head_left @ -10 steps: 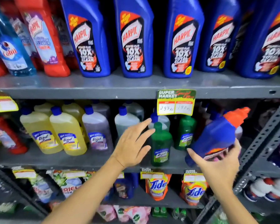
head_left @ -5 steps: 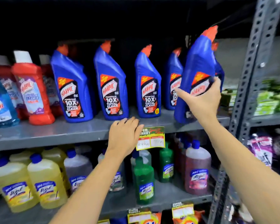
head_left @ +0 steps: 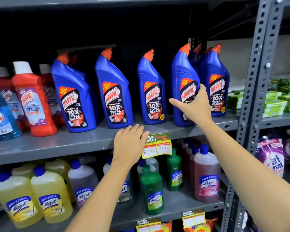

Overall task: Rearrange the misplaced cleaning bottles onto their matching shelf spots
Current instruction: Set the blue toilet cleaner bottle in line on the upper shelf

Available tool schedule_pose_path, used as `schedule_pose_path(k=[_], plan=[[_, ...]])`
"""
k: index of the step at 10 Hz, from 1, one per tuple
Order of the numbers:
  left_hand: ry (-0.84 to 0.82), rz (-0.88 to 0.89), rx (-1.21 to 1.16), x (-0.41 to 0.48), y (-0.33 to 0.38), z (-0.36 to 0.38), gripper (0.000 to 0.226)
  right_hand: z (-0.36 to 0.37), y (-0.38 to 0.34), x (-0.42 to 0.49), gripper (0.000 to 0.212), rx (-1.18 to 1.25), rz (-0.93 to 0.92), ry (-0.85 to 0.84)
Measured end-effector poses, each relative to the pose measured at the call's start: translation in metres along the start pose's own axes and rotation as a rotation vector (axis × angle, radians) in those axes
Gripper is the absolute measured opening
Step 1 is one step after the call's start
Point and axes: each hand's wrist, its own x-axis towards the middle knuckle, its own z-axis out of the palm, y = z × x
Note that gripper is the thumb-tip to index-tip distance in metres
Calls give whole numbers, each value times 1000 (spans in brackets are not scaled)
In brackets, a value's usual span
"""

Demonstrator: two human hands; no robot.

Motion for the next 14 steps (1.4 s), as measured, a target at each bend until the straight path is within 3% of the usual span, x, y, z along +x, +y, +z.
schedule_pose_path(k=[2, 4, 10, 12, 14], plan=[[-15, -14, -1, 0, 1, 1, 49, -10, 8, -18, 143, -102, 69, -90], [3, -31, 10, -1, 2, 2, 49, -2, 17, -11, 104, -182, 57, -85], [-35, -85, -13, -3, 2, 4, 54, 23, 26, 8, 107, -285, 70, -28], [-46, -96, -16, -3, 2, 4, 54, 15, 29, 18, 102, -245, 75, -134], [-47, -104, -2, -3, 3, 4, 54, 15, 34, 18, 104, -208, 82, -129]])
